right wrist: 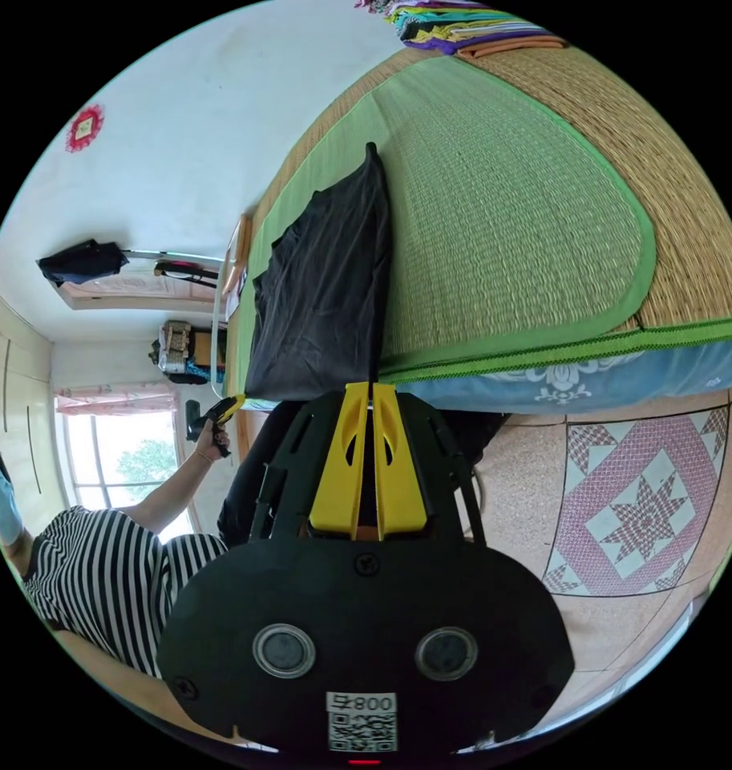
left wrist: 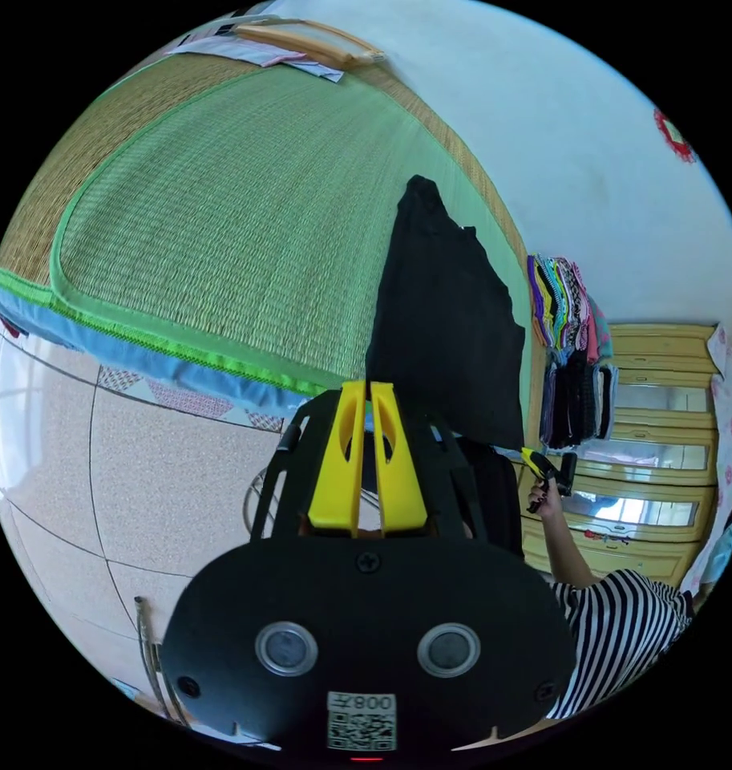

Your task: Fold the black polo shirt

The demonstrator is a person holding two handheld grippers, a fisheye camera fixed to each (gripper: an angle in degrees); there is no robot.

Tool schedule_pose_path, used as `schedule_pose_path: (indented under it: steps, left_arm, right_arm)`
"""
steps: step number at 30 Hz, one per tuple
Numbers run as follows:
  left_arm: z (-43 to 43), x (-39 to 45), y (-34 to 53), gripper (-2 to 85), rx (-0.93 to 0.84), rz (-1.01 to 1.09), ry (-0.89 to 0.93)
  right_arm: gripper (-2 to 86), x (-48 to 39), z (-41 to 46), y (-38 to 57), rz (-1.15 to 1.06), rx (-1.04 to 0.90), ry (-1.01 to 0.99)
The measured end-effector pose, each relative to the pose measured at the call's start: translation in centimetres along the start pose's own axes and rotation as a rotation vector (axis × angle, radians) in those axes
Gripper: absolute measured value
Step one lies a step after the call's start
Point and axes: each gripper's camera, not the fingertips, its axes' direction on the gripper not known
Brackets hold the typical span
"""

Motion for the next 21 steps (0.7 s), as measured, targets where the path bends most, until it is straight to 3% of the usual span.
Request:
schedule_pose_path:
  steps: [4,7,10,15,21]
  left_arm:
    - [1.1,1.6,1.4,0.4,0.001,-0.018,-0.14]
    - [1.8,4.6,2.5,0.4,0.042,0.061,-0.109]
    - [4.0,10.0,3.2,0.9,0.048,0.226,-0.016]
    - [12.9,24.2,5.1,3.6,-0.131,0.635,0.131]
    - [23.6,38.7,9.5,6.8,-0.291,0.984,0.096]
  right_arm:
    - [0.3,-1.0,-0.3,1.0,-0.022,0.028,-0.012]
    - [0.3,-2.1,-0.4,1.2,-0.052,0.034,-0.003]
    - [0.3,-3.0,-0.6,1.4,-0.077,0.045,-0.003]
    - [0.4,-4.2,-0.7,1.5,-0.101,0.057,-0.003]
    - [0.5,-5.2,-0.5,1.3,-0.123,0.059,-0.008]
